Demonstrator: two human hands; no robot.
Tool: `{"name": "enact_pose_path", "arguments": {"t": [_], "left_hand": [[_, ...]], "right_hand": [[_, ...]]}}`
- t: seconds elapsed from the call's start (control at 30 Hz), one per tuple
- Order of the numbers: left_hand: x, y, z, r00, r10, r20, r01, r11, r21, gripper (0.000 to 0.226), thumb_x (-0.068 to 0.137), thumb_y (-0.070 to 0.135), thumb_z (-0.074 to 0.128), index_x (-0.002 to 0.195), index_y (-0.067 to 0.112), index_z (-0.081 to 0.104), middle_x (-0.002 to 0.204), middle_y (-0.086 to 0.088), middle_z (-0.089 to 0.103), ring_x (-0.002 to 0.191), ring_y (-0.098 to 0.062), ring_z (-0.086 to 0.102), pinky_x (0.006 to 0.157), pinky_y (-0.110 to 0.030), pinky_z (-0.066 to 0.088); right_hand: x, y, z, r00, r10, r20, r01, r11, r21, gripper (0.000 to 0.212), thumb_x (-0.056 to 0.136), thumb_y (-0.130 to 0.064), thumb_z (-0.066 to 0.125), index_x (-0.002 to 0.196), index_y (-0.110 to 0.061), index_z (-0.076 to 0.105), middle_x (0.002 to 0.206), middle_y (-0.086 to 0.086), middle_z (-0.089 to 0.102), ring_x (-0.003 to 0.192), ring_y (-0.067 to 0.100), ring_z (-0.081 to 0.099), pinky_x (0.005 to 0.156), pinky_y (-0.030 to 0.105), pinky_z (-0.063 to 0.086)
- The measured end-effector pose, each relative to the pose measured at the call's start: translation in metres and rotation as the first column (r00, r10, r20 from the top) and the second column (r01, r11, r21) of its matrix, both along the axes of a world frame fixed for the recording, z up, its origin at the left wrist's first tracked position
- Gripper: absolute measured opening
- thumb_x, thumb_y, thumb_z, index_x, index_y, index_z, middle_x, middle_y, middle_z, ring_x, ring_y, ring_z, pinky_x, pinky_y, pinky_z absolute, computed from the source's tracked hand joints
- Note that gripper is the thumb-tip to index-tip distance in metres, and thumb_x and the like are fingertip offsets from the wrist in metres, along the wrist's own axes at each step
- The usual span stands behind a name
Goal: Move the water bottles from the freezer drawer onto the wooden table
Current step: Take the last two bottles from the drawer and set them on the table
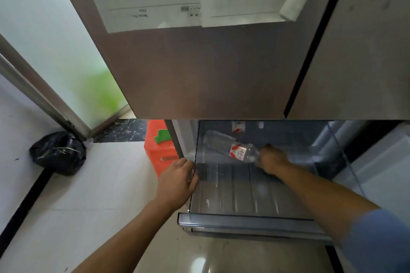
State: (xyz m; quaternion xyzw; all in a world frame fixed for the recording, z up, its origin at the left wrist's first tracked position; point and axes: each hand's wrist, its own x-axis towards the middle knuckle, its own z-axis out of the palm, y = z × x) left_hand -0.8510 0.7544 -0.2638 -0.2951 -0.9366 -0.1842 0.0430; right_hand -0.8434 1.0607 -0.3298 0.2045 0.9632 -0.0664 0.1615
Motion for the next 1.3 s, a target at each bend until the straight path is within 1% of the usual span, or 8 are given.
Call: {"name": "enact_pose_path", "arguments": {"t": [0.13,0.3,0.43,0.63,0.77,0.93,1.13,1.3], "left_hand": [[0.001,0.028,0.012,0.999,-0.045,0.013,0.046,0.999,-0.017,0.011,0.087,0.026,0.057,0.090,0.016,0.062,0.089,-0.001,0.064,0.079,-0.020,0.060,0.064,-0.034,0.051],[0.012,0.063,0.007,0.982,-0.032,0.187,0.054,0.992,-0.117,0.021,0.089,0.032,0.051,0.099,0.015,0.056,0.103,-0.008,0.061,0.093,-0.030,0.061,0.071,-0.039,0.051],[0.019,0.092,-0.002,0.933,0.098,0.345,-0.022,0.976,-0.216,0.033,0.094,0.040,0.047,0.113,0.014,0.054,0.115,-0.012,0.062,0.104,-0.032,0.059,0.081,-0.038,0.047],[0.004,0.131,-0.031,0.715,0.345,0.608,-0.306,0.936,-0.172,0.079,0.076,0.069,0.057,0.132,0.019,0.034,0.122,-0.010,0.058,0.108,-0.031,0.059,0.096,-0.046,0.046],[-0.004,0.137,-0.041,0.684,0.347,0.642,-0.278,0.937,-0.211,0.077,0.074,0.058,0.069,0.130,0.018,0.034,0.122,-0.011,0.056,0.106,-0.032,0.059,0.095,-0.049,0.048],[-0.008,0.138,-0.043,0.621,0.367,0.693,-0.285,0.929,-0.236,0.070,0.082,0.049,0.067,0.133,0.015,0.035,0.117,-0.014,0.055,0.090,-0.027,0.062,0.070,-0.035,0.056],[-0.008,0.136,-0.042,0.591,0.381,0.711,-0.287,0.923,-0.257,0.073,0.082,0.051,0.066,0.136,0.016,0.030,0.114,-0.016,0.058,0.087,-0.028,0.065,0.078,-0.044,0.058],[0.000,0.137,-0.043,0.662,0.363,0.655,-0.262,0.932,-0.252,0.085,0.083,0.054,0.061,0.144,0.011,0.019,0.133,-0.016,0.052,0.112,-0.030,0.057,0.097,-0.046,0.048]], "right_hand": [[0.038,-0.016,0.014,0.997,0.020,0.069,-0.003,0.970,-0.241,0.044,0.077,-0.045,0.073,0.110,-0.017,0.065,0.107,0.004,0.068,0.094,0.022,0.065,0.077,0.029,0.050],[0.064,-0.016,0.017,0.973,0.156,0.168,-0.048,0.857,-0.514,0.037,0.078,-0.052,0.071,0.057,-0.025,0.058,0.060,-0.010,0.054,0.059,0.009,0.053,0.059,0.024,0.040],[0.063,0.018,0.018,0.961,0.201,0.188,-0.056,0.811,-0.582,0.013,0.083,-0.036,0.072,0.087,-0.024,0.073,0.084,-0.003,0.070,0.078,0.013,0.062,0.070,0.024,0.047],[0.013,0.076,0.002,0.991,0.057,-0.117,-0.078,0.979,-0.186,0.051,0.088,-0.037,0.062,0.133,-0.016,0.051,0.132,0.012,0.057,0.114,0.031,0.057,0.093,0.036,0.048],[-0.028,0.084,-0.013,0.977,0.009,-0.212,-0.053,0.978,-0.204,0.076,0.088,-0.036,0.064,0.149,-0.016,0.024,0.147,0.013,0.037,0.124,0.035,0.049,0.099,0.043,0.045],[-0.060,0.084,-0.037,0.932,0.004,-0.363,-0.135,0.933,-0.334,0.091,0.079,-0.030,0.071,0.151,-0.021,0.016,0.151,0.010,0.034,0.129,0.034,0.045,0.103,0.044,0.043],[-0.054,0.070,-0.041,0.906,-0.006,-0.423,-0.089,0.975,-0.204,0.055,0.085,-0.034,0.066,0.130,-0.010,0.045,0.127,0.017,0.057,0.111,0.035,0.058,0.087,0.039,0.050],[-0.034,0.052,-0.038,0.953,-0.027,-0.301,-0.052,0.967,-0.250,0.065,0.088,-0.049,0.059,0.137,-0.010,0.042,0.133,0.012,0.056,0.115,0.033,0.057,0.089,0.036,0.048]]}}
